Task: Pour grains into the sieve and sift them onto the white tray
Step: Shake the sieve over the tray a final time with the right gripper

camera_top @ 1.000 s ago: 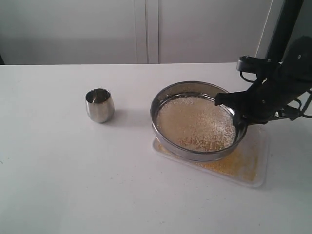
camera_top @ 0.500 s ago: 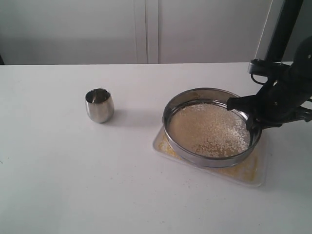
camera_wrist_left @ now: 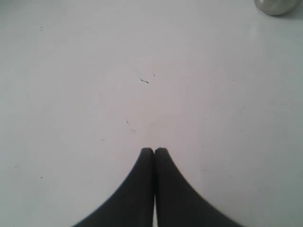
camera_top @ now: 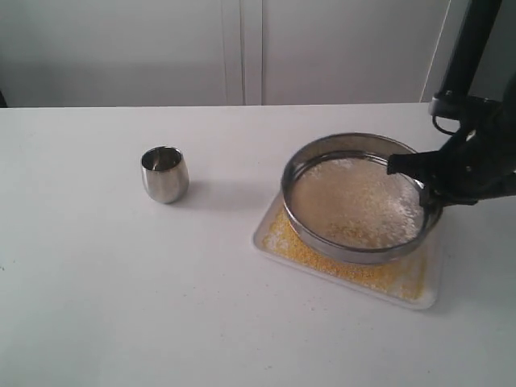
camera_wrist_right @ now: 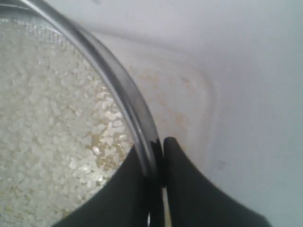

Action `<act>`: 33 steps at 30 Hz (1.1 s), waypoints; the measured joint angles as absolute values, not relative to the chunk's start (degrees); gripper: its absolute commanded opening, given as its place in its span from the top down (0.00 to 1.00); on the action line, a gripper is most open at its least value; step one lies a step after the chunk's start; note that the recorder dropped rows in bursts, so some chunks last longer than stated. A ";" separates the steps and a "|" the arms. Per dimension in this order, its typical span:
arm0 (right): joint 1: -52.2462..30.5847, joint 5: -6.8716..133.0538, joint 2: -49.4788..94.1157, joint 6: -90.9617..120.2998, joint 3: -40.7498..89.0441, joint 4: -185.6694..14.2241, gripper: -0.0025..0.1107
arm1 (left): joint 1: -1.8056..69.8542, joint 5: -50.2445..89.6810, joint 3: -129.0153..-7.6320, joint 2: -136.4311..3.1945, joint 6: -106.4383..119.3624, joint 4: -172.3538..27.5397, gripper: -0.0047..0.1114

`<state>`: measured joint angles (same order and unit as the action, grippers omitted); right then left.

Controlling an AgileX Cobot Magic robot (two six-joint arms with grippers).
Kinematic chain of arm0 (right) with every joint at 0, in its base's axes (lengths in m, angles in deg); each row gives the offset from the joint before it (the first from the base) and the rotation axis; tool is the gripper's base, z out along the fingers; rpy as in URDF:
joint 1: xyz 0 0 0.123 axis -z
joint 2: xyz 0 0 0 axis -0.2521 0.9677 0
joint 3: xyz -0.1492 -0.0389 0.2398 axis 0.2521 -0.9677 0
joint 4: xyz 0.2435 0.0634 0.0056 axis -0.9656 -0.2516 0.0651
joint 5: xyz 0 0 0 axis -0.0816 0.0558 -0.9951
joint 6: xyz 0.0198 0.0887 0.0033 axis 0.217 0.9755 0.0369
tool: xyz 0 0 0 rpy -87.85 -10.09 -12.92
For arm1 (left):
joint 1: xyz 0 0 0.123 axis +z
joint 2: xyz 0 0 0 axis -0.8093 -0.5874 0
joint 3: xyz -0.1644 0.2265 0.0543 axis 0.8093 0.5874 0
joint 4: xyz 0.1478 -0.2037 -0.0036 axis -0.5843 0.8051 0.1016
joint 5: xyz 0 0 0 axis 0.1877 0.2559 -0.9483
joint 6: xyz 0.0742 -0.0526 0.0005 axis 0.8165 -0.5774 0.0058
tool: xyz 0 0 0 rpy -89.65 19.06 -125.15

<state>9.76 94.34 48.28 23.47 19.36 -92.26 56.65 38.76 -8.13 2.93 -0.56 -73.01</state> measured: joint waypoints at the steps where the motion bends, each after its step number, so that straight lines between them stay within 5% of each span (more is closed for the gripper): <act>1: 9.25 93.81 49.01 22.84 20.16 -94.33 0.98 | 56.65 38.76 -8.13 2.93 -0.56 -73.01 0.96; 7: 10.98 101.75 49.88 22.43 20.34 -90.68 0.98 | 56.65 38.76 -8.13 2.93 -0.56 -73.01 0.96; 15: 11.68 98.16 51.00 15.37 21.33 -104.93 0.98 | 56.65 38.76 -8.13 2.93 -0.56 -73.01 0.96; 33: 13.84 96.78 50.88 13.06 19.49 -104.02 0.98 | 56.65 38.76 -8.13 2.93 -0.56 -73.01 0.96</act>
